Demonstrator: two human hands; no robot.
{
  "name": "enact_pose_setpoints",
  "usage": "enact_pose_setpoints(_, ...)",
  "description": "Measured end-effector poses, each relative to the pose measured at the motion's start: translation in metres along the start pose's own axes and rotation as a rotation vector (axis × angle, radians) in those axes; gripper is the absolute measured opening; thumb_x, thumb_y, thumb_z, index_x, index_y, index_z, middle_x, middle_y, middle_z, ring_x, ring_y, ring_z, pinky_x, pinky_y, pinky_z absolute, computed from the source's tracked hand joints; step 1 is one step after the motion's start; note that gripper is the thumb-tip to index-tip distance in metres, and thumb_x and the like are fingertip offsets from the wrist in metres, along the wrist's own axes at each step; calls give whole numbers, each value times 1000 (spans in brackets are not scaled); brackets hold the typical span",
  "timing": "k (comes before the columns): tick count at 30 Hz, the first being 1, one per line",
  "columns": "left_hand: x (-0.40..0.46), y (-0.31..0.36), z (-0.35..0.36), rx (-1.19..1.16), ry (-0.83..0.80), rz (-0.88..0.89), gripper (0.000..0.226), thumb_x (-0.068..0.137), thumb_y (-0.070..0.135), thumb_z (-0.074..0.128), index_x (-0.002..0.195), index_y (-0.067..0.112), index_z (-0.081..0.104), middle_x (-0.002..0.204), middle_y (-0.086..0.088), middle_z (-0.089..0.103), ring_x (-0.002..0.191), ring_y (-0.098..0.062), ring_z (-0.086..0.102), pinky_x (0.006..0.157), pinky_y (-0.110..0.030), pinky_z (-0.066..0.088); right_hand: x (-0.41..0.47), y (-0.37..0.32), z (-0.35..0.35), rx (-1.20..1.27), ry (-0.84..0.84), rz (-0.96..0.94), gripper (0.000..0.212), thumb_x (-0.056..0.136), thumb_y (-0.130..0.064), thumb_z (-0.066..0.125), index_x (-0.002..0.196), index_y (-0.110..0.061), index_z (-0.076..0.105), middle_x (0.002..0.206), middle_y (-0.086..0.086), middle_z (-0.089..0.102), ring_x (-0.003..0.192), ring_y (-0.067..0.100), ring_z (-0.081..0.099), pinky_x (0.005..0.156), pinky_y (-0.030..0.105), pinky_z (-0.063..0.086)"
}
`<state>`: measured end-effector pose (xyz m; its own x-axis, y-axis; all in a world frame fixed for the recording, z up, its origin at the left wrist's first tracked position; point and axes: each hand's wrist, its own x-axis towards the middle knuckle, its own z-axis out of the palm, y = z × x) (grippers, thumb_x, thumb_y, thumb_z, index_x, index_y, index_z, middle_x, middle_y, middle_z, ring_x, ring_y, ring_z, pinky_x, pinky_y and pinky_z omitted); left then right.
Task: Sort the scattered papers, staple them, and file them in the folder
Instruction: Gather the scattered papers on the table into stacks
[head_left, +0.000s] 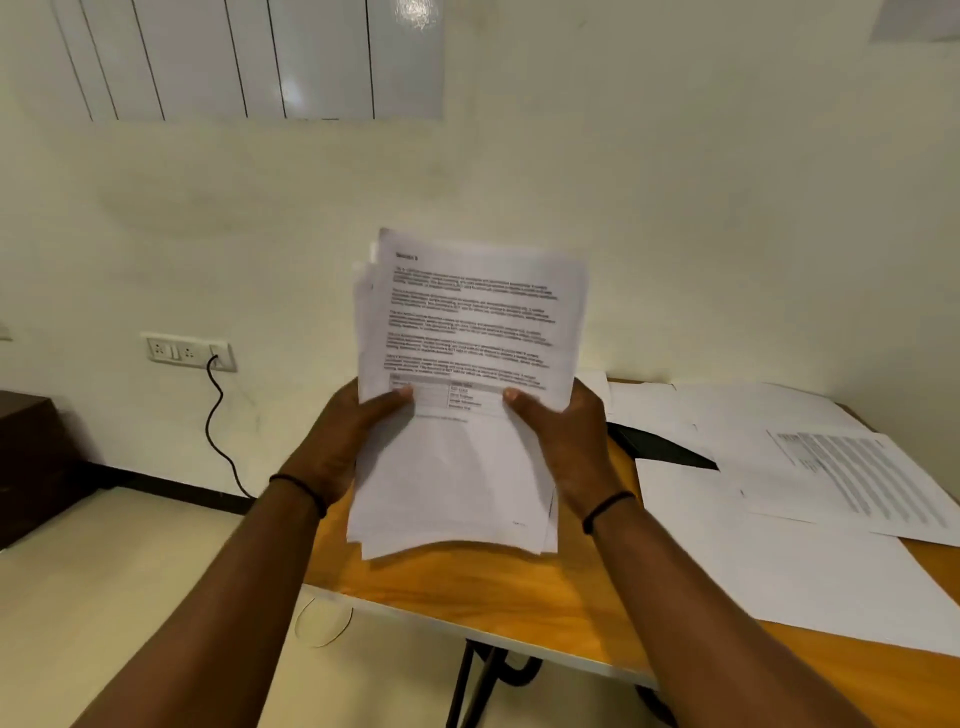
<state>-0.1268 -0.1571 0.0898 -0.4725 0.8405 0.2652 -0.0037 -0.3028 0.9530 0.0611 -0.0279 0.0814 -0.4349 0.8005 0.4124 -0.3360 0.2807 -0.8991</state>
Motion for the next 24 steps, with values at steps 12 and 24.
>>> enact_pose_setpoints(12,-23,-42,9,113,81,-19,47,73,29,85,116,18,67,110,-1,75,100,-23,71,82,-33,59,-38,36,-14,-33,-35,113,30,84,-15,76,109,-28,65,106,-11,73,97,7,70,75,20,57)
enact_pose_setpoints(24,-29,-68,-47,654,276,-413,17,80,12,77,92,16,65,95,-7,71,79,-19,64,67,-28,49,-42,104,24,-739,-89,144,53,82,-22,76,124,-22,44,112,-4,60,101,16,59,77,21,52)
